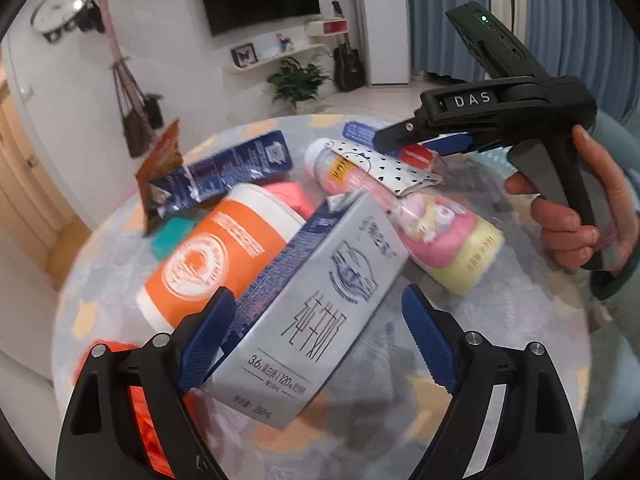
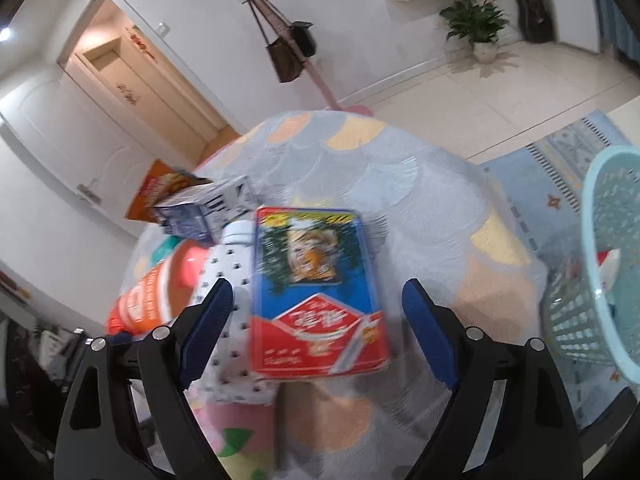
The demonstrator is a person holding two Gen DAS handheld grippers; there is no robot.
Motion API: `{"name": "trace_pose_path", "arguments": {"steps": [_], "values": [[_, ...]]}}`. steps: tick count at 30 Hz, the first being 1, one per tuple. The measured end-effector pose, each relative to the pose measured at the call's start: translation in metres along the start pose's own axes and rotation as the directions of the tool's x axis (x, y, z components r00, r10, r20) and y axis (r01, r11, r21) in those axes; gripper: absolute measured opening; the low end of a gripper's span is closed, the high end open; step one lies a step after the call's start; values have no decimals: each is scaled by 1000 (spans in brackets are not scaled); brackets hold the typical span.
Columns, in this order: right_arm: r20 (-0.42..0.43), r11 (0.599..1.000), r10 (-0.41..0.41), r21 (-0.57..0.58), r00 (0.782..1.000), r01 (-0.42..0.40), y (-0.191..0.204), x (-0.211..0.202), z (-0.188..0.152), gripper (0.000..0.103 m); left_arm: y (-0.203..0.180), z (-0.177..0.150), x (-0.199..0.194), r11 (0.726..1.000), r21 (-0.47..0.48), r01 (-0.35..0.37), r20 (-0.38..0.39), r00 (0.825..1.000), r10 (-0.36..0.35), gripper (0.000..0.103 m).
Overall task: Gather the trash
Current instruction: 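Grasp the white milk carton with the left tool while the right tool grasps the red cigarette pack, then carry carton and pack over the wastebasket and open both tools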
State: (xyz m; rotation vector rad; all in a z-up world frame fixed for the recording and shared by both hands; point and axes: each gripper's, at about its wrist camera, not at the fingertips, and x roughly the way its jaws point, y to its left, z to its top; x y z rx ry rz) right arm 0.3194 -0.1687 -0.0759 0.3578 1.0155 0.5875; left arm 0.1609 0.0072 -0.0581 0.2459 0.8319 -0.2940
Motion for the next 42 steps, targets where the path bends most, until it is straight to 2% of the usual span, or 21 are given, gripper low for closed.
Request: {"name": "trace_pose_path", "arguments": {"steps": [4,9,11,12,13,14,17,19,23,28,33,36,38,42], "values": [[4,1000,-8,-9,1000,8,3,2,0,85,1,-6,-8,998,-19,67,-18,998,-67,83],[21,998,-51,-27,998,51,11,9,4,86,2,-7,9,999,-19,28,-56,998,-29,83],[20,1000,-18,-17,1000,18,10,8,3,70,7,-6,13,997,-52,60,-56,996,-63,82],[22,1000,-6,-13,1000,6,9,6,3,64,10,-7,15,991,-85,102,-51,993,-107,80],[23,1000,1,-9,1000,-1,8,5,3,58,10,-8,16,988,-95,118,-49,991,-123,76],[23,1000,-9,-7,1000,9,7,4,1,58,9,-9,19,987,-99,127,-54,990,-133,74],[25,999,-22,-22,999,23,6,0,-3,58,0,-13,28,995,-68,74,-79,994,-79,75],[31,999,-34,-30,999,35,7,-4,-6,58,-4,-14,32,994,-72,79,-87,993,-85,67],[81,995,-69,-64,994,74,13,-22,-11,57,-9,-13,29,995,-72,75,-74,994,-81,58],[178,990,-101,-82,979,117,17,-60,-12,57,-8,-1,-4,986,-110,125,48,992,-120,58],[312,978,-157,-82,937,191,18,-109,-10,57,-15,32,-31,985,-100,143,151,980,-127,58],[392,961,-222,-66,893,268,12,-137,-9,57,-26,61,-38,982,-87,168,201,968,-147,58],[430,949,-265,-45,863,313,4,-153,-10,57,-34,83,-37,980,-76,183,222,961,-162,58],[459,933,-328,18,826,360,-22,-174,-9,57,-57,130,-20,974,-65,219,234,952,-199,58]]}}
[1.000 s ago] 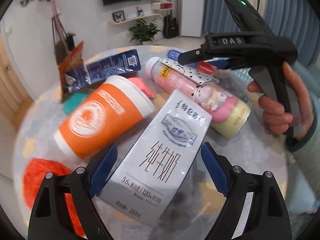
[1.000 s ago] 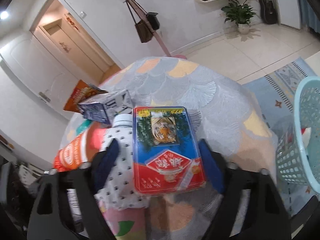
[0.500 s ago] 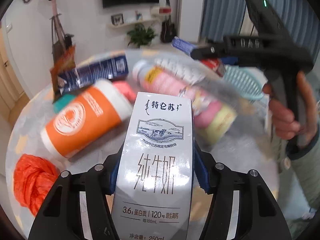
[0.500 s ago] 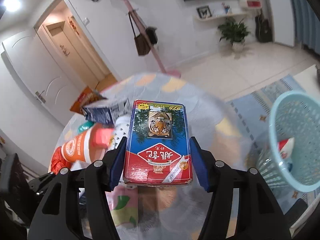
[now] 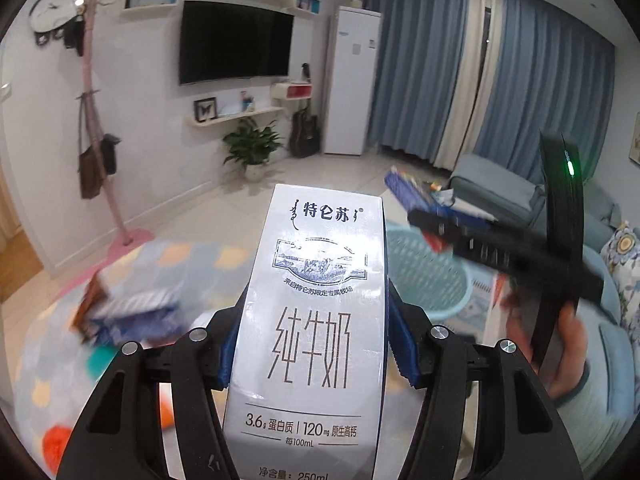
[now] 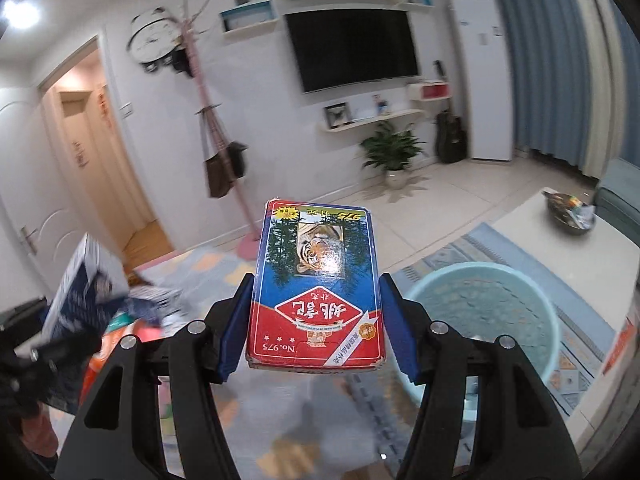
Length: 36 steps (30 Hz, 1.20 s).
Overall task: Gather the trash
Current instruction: 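Carry carton and pack over the wastebasket and open both tools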
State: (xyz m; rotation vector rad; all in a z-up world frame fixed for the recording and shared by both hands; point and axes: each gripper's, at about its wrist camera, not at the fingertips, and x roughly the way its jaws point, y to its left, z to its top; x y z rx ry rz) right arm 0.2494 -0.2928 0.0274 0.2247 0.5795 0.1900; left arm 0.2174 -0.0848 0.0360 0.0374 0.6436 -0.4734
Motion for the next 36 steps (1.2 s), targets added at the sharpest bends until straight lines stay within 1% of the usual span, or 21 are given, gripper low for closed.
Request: {"name": "trace_pose_path", "arguments": {"steps": [3,5,7,8,9,11,12,13,15,18,20,23,26,27,29,31,36], "values": [[-7,998,-41,47,999,41,-30,3,-1,57,-17,24,31,999,-12,40,-21,999,-40,58],[-22,993,-75,84,997,77,-55,9,-3,57,-27,37,58,996,-45,81,-48,995,-83,58],[-36,988,-112,107,993,115,-74,15,-8,57,-36,45,79,994,-57,97,-65,993,-100,58],[-54,981,-140,128,989,146,-90,21,-12,57,-42,49,96,992,-69,104,-81,991,-110,58],[-67,977,-149,143,987,157,-98,25,-14,57,-45,51,106,990,-83,112,-95,988,-120,58],[-113,964,-163,193,980,183,-123,38,-23,57,-51,54,134,984,-123,130,-134,980,-147,58],[-145,953,-176,221,974,205,-137,47,-28,57,-54,55,155,978,-155,142,-163,972,-168,58],[-162,947,-185,235,969,220,-144,51,-31,57,-58,55,164,974,-170,147,-177,968,-177,58],[-222,926,-200,275,954,258,-166,67,-41,57,-63,51,191,964,-212,160,-214,955,-206,58],[-286,904,-216,304,934,302,-189,82,-56,57,-68,44,221,952,-256,169,-249,940,-234,58],[-316,894,-219,314,923,320,-199,91,-66,57,-70,40,234,947,-273,170,-264,933,-243,58],[-349,885,-219,321,911,336,-207,101,-74,58,-80,34,255,947,-277,162,-290,926,-243,58],[-367,877,-219,332,904,348,-214,108,-78,59,-86,29,263,943,-292,157,-298,922,-246,59],[-373,873,-214,341,903,348,-218,109,-80,59,-87,28,266,942,-298,153,-297,923,-244,59],[-377,867,-207,357,903,348,-222,109,-82,60,-87,28,265,941,-306,144,-298,924,-239,67],[-377,861,-212,364,902,355,-223,107,-82,66,-89,27,269,937,-317,147,-294,924,-244,68],[-359,859,-226,364,905,359,-224,96,-80,67,-91,27,257,945,-294,143,-287,930,-230,69]]}}
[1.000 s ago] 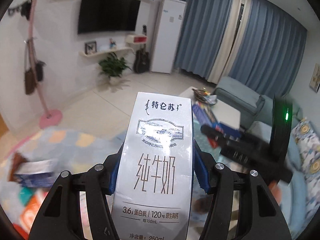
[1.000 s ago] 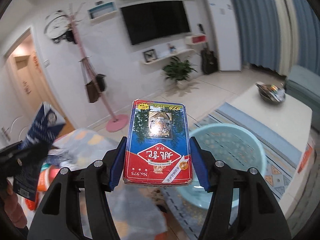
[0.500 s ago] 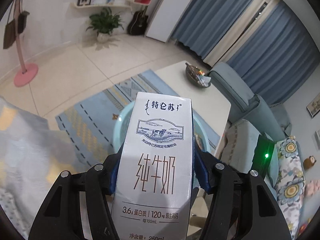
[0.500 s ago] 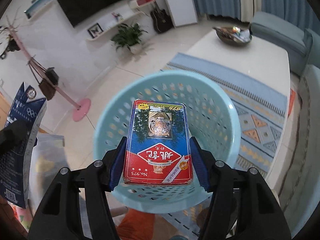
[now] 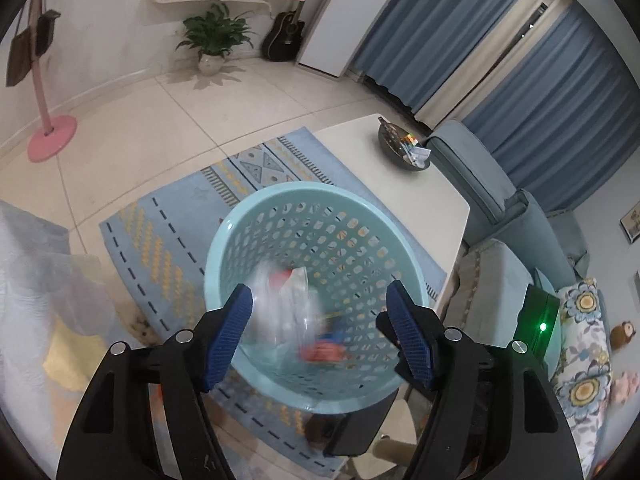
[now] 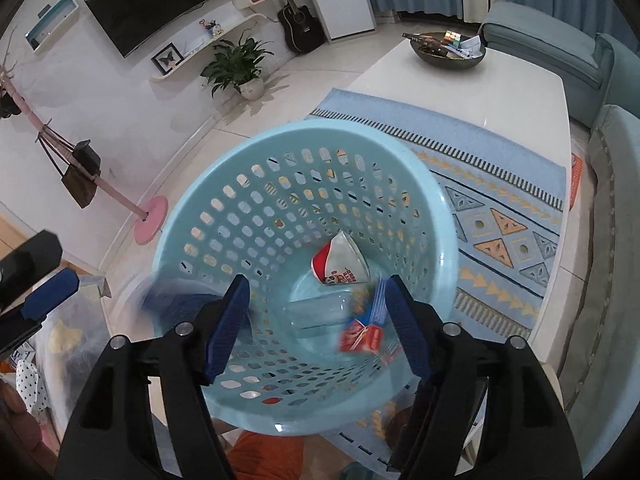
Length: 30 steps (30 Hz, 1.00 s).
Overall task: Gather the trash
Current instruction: 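Carry carton and pack over the wastebasket and open both tools, then grasp the orange plastic bag with the left tool while the right tool grasps the pink bottle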
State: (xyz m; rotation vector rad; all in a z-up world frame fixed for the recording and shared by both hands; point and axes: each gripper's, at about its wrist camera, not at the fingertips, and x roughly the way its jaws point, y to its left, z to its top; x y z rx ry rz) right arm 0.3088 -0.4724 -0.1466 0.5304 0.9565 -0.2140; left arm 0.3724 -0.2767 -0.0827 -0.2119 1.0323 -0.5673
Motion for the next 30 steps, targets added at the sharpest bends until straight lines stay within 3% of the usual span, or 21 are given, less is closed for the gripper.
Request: {"name": "trace_pose_path", "arguments": {"steps": [9,18,23,27,30], "values": [[85,997,38,-76,996,-32,30,-52,-9,67,-1,-19,-71,999,36,23,112,993,-27,70],[200,959,150,-269,968,-93,111,-133,-41,67,13,-53,-181,998,63,-3,277,961,-15,70],[191,903,265,-392,945,-174,166,-167,-69,67,33,-80,-238,992,64,-106,368,927,76,70],[107,838,362,-472,926,-273,203,-176,-94,67,66,-103,-282,984,2,-176,402,902,160,70],[54,791,395,-527,917,-309,230,-177,-117,67,99,-123,-315,960,-91,-265,421,863,279,70]]}}
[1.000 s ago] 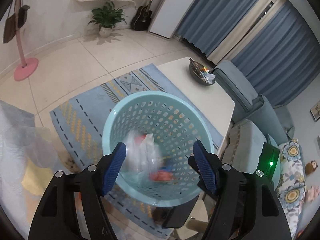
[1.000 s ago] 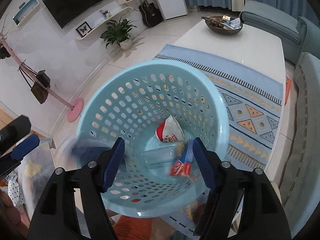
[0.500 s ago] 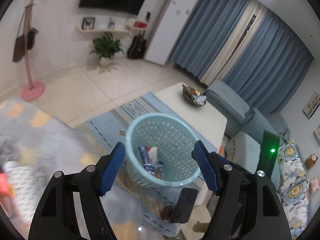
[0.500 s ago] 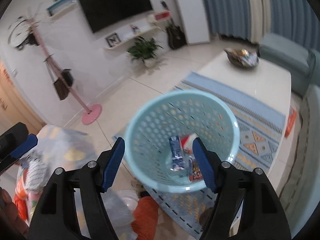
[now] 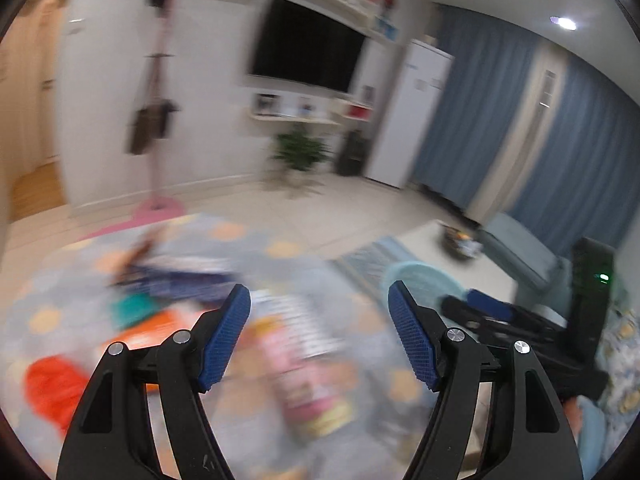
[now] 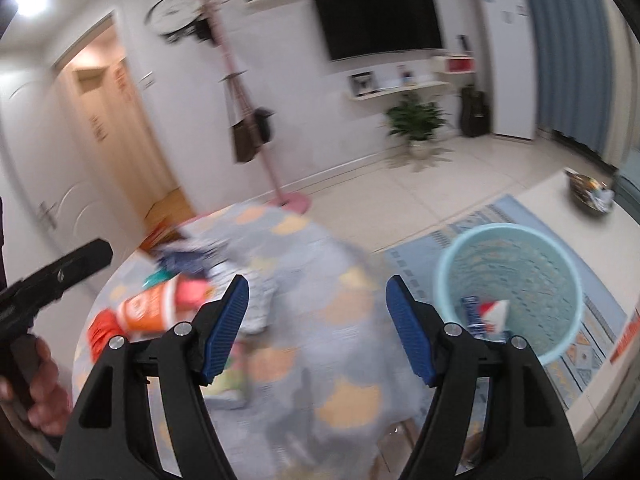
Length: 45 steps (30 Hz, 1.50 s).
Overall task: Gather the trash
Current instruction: 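Grasp the orange plastic bag with the left tool while the right tool grasps the pink bottle, then carry bag and pink bottle over the wastebasket and open both tools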
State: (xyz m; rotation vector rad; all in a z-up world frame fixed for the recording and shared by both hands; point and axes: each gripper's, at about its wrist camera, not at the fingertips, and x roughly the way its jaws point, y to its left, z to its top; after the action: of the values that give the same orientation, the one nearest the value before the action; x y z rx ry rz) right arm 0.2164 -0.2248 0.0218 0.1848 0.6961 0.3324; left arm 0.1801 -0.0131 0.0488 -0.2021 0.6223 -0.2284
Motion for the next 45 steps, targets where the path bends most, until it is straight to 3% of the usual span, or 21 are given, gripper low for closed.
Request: {"name": "trace_pose_path", "arguments": {"steps": [2,5,12,16,22,24,27,31,35,42,45], "values": [[-23,998,32,-44,999,-33,24,7,-7,67,35,-8,-18,994,-47,-94,12,995,94,77],[-70,994,61,-91,996,-67,53,19,-20,67,85,-23,-37,972,-123,-202,-10,979,202,78],[-187,988,79,-113,979,-101,89,59,-50,71,164,-60,-48,907,-249,-340,-109,940,322,81],[-244,995,32,-85,969,-54,91,85,-61,75,189,-80,-42,888,-289,-356,-160,933,322,83],[-316,997,58,-26,947,-70,82,107,-64,75,197,-93,-16,890,-291,-351,-221,930,295,85],[-325,997,69,-12,943,-77,82,109,-64,75,191,-97,-9,891,-274,-361,-234,924,303,83],[-332,996,91,10,939,-93,81,111,-63,75,184,-103,-5,902,-239,-360,-241,922,304,69],[-336,995,96,7,937,-99,85,111,-65,48,178,-100,-12,910,-206,-360,-222,923,315,51],[-332,989,147,39,932,-142,86,103,-70,48,176,-99,-25,915,-208,-344,-185,933,309,39],[-296,946,309,192,904,-261,77,85,-76,47,174,-93,-42,924,-224,-310,-126,949,288,36],[-263,941,322,200,910,-275,77,73,-72,47,169,-88,-51,932,-225,-284,-91,959,270,35]]}}
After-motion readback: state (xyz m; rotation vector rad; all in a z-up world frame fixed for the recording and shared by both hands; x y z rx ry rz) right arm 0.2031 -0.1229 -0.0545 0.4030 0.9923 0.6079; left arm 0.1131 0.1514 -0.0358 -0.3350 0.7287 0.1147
